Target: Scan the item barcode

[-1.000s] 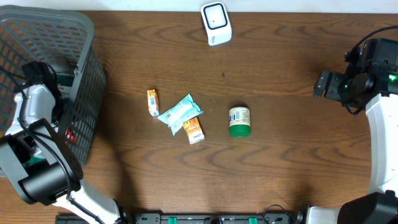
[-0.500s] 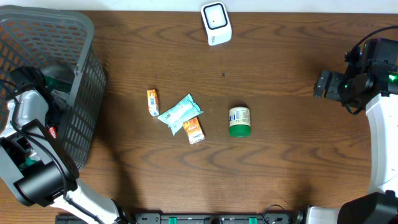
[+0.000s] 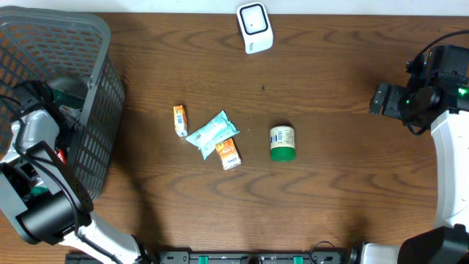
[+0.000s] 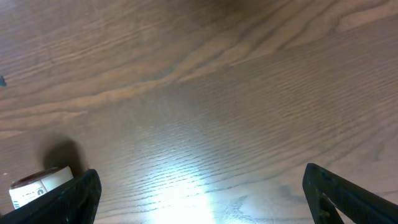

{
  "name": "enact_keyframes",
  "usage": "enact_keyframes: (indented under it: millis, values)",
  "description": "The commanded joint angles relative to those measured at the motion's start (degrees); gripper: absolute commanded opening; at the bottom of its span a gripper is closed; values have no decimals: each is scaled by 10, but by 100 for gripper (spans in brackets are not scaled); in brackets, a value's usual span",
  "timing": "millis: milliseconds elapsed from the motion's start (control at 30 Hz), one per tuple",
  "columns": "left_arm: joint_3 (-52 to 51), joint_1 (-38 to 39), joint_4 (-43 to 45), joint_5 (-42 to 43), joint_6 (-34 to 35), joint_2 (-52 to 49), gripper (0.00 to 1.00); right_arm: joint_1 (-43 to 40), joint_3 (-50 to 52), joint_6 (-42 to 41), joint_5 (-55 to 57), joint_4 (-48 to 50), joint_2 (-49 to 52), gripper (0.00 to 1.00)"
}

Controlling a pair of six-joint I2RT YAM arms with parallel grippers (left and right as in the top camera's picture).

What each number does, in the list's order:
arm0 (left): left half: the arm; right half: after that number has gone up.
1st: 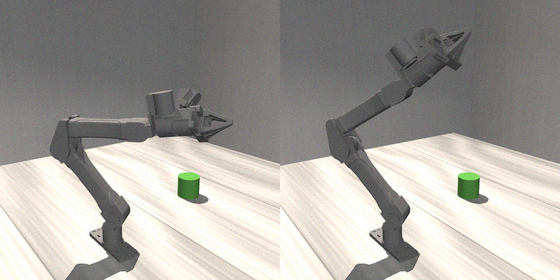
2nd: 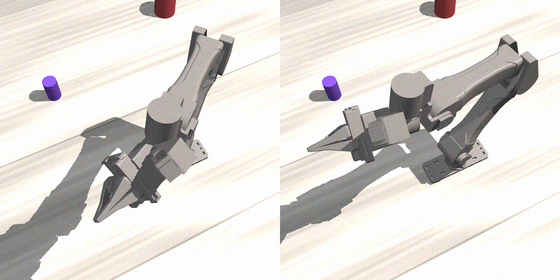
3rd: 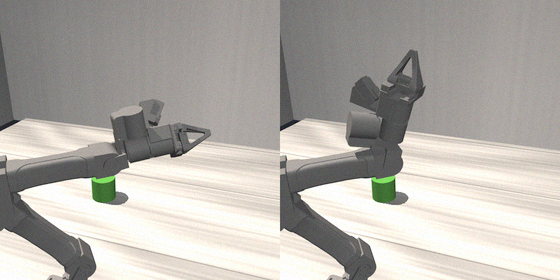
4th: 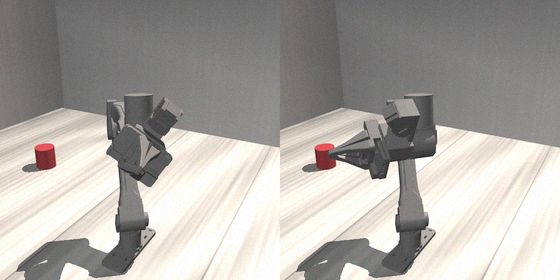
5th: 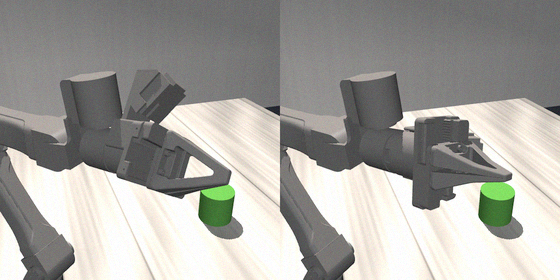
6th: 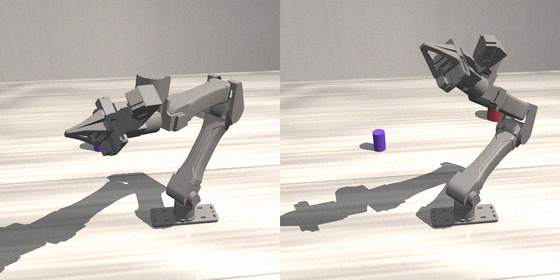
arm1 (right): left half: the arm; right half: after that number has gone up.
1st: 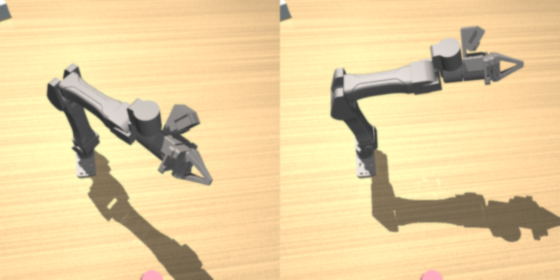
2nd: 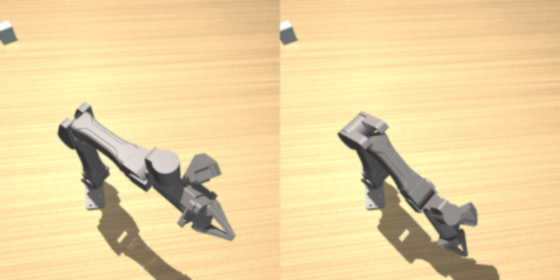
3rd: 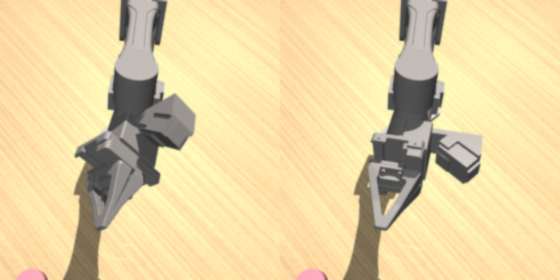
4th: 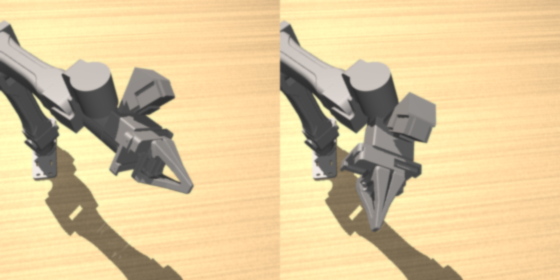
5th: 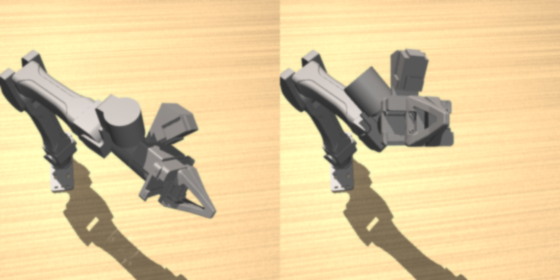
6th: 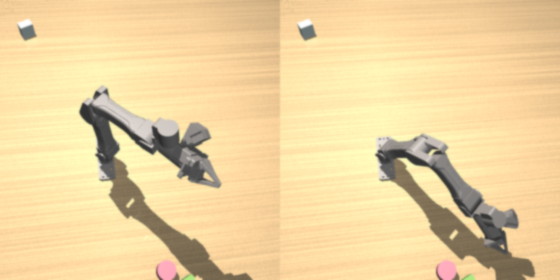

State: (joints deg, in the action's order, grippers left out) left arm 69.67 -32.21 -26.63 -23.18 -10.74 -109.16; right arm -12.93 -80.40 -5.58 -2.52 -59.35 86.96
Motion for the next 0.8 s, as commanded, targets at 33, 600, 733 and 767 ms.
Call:
enact_keyframes:
  millis: [33, 600, 733, 767]
  values:
    - [-25, -10, 7, 7, 5, -28, 62, 0, -4, 5, 5, -1, 0, 99]
    - [43, 19, -3, -5, 5, 61, 7, 0, -4, 5, 5, -1, 0, 99]
    - [68, 37, 30, -5, 5, 166, 7, 0, -4, 5, 5, -1, 0, 99]
    - [72, 42, 46, -5, 5, 195, 7, 0, -4, 5, 5, -1, 0, 99]
